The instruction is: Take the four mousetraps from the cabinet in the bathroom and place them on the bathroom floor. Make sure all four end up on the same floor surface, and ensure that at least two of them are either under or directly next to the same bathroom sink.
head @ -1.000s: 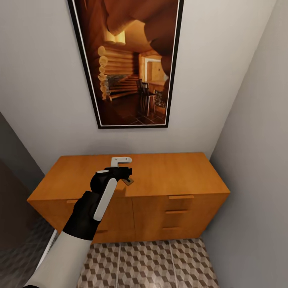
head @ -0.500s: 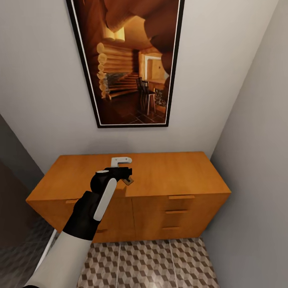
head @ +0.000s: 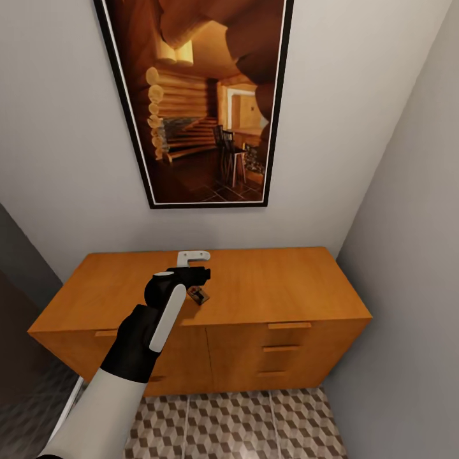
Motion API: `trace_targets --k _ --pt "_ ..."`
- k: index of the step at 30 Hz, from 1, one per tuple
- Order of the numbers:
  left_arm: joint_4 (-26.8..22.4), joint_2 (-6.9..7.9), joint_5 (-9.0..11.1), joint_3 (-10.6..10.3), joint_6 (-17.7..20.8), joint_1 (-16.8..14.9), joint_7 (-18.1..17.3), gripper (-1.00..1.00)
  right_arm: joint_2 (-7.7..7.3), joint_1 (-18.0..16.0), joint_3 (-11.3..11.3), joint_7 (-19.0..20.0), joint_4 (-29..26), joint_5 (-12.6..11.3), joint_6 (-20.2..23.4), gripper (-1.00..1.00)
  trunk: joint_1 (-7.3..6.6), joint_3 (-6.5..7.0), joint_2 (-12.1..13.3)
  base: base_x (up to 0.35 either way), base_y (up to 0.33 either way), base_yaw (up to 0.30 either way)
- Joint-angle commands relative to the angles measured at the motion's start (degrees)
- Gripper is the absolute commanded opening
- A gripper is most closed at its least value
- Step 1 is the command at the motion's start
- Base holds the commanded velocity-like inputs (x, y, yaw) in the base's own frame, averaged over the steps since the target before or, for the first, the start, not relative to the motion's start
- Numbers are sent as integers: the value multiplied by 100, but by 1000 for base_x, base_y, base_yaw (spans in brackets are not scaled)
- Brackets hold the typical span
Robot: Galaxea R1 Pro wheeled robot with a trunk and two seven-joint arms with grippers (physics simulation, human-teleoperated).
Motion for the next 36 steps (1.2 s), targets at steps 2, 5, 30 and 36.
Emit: trace_targets --k 2,5,30,36 --pt "-4 3 60 -5 14 -6 57 100 -1 -4 42 23 3 -56 -18 -100 3 -11 -11 8 -2 0" --pt "-4 3 60 -7 14 -6 57 100 -1 -4 42 23 3 -56 -18 -100 3 -15 -11 3 -1 0" --pt "4 9 65 -5 14 21 58 100 0 -4 42 23 3 -56 -18 -100 3 -174 -11 0 0 0" --pt "4 9 64 -5 14 42 57 100 -1 -3 42 29 3 -56 -18 -100 3 -191 -11 0 0 0"
